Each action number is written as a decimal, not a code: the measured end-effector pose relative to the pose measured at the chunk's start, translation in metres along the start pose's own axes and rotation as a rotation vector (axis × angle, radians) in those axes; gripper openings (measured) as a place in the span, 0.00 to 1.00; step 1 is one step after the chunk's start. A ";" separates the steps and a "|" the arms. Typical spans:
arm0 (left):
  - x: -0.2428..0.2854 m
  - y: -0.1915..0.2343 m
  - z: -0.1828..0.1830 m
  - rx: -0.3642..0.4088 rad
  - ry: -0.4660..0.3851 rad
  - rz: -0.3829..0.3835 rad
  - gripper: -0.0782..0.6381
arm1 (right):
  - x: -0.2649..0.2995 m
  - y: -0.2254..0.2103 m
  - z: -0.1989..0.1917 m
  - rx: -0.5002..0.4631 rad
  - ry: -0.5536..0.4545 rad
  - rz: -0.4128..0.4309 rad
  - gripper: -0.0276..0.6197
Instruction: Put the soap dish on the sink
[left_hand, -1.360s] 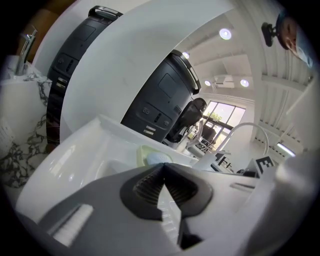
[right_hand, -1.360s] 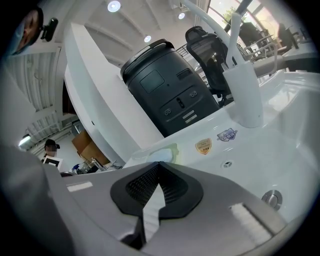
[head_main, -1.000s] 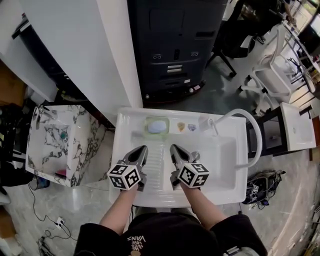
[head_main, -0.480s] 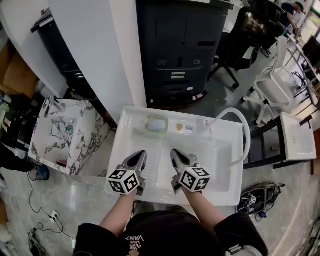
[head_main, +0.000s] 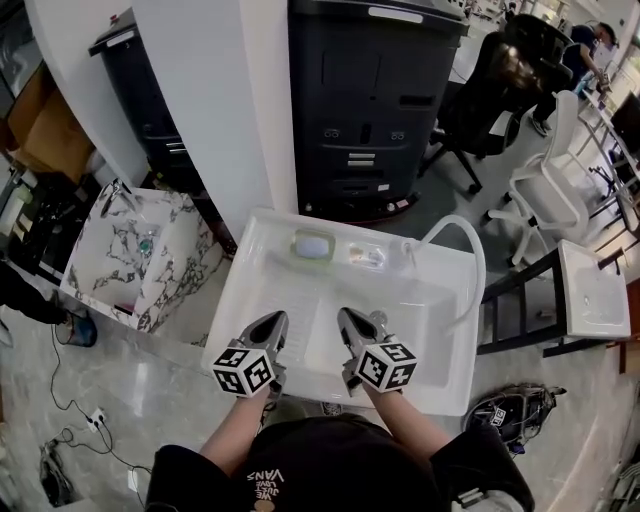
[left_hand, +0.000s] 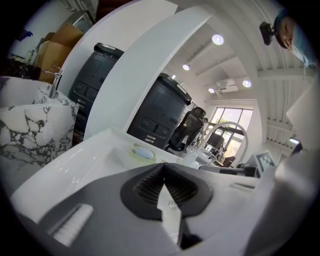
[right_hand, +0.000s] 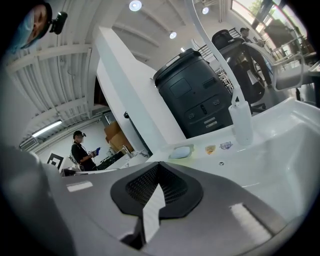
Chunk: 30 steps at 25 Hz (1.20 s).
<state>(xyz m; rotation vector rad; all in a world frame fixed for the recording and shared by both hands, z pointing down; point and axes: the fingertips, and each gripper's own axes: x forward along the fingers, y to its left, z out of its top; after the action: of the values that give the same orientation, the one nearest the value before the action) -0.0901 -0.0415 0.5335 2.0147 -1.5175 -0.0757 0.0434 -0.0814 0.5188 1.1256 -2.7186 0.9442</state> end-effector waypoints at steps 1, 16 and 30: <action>-0.002 -0.002 -0.001 0.001 -0.003 0.004 0.18 | -0.003 0.000 0.000 -0.006 0.000 0.001 0.05; -0.029 -0.032 -0.027 0.007 -0.019 0.042 0.18 | -0.045 0.000 -0.013 -0.041 0.038 0.029 0.05; -0.049 -0.038 -0.046 0.021 -0.018 0.092 0.18 | -0.065 -0.001 -0.029 -0.077 0.090 0.032 0.05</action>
<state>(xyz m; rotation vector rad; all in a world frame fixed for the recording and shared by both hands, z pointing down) -0.0563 0.0281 0.5370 1.9622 -1.6264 -0.0407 0.0863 -0.0253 0.5250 1.0042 -2.6835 0.8641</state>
